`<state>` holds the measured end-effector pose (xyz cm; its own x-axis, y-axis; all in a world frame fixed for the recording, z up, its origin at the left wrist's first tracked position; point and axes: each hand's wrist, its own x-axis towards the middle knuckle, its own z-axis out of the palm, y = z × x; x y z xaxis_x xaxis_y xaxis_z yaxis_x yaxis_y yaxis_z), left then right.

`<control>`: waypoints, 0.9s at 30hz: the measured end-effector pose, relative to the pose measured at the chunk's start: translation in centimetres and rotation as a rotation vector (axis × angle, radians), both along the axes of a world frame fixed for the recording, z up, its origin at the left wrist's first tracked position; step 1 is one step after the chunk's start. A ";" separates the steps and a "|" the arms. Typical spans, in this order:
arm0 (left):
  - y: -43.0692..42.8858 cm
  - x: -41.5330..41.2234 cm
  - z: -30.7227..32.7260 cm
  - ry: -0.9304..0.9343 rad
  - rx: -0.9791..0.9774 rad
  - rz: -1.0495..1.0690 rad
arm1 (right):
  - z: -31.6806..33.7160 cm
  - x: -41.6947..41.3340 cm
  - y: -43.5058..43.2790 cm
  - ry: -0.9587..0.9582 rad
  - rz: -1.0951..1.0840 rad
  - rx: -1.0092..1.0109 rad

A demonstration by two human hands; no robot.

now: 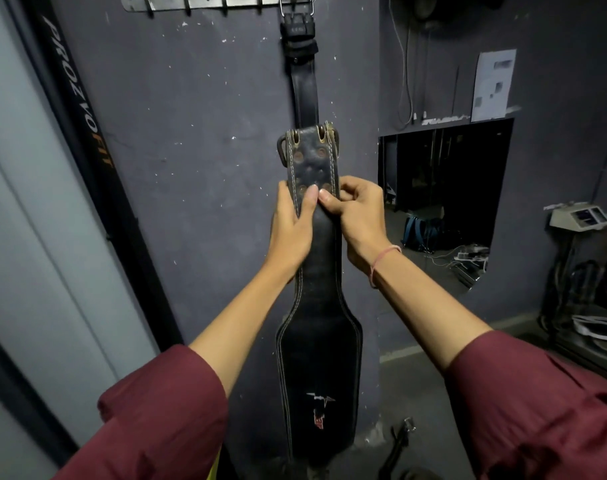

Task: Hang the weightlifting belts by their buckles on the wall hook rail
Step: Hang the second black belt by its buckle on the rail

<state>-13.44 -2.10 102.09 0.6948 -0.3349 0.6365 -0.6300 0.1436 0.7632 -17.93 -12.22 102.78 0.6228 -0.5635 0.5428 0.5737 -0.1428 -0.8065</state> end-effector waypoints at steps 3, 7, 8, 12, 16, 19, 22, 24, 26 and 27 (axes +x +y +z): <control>0.9 -0.6 -4.0 -0.014 0.101 0.029 | 0.1 0.8 -0.2 0.026 -0.034 0.059; 2.1 -0.9 -12.1 -0.073 0.327 0.145 | 0.5 1.4 -1.1 0.032 -0.064 0.125; 2.2 -0.9 -13.4 -0.080 0.341 0.156 | 0.4 1.4 -1.0 0.042 -0.063 0.112; 1.8 -1.7 -12.8 -0.010 0.317 0.088 | -0.2 1.2 -0.9 0.042 -0.057 0.081; 0.4 -2.8 -10.6 0.093 0.284 0.020 | 1.2 0.7 -1.5 0.006 -0.056 0.078; -0.7 -3.2 -7.2 0.046 0.084 0.044 | 1.9 0.2 -1.5 -0.030 -0.044 0.065; -1.4 -2.3 -2.5 -0.019 -0.086 0.072 | 1.2 -0.4 -1.2 -0.022 -0.041 0.021; -1.6 -1.7 -0.2 -0.047 -0.073 0.079 | 0.6 -0.9 -1.2 -0.021 -0.056 0.017; -1.7 -1.1 1.2 -0.069 -0.060 0.069 | 0.1 -1.4 -1.4 -0.006 -0.060 -0.016; -1.8 -0.7 1.8 -0.049 -0.084 0.056 | -0.2 -1.6 -1.4 0.007 -0.050 -0.041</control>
<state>-14.11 -3.93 103.90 0.6780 -0.2403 0.6947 -0.6755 0.1692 0.7177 -19.51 -13.62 102.58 0.5979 -0.5714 0.5621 0.5593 -0.2048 -0.8032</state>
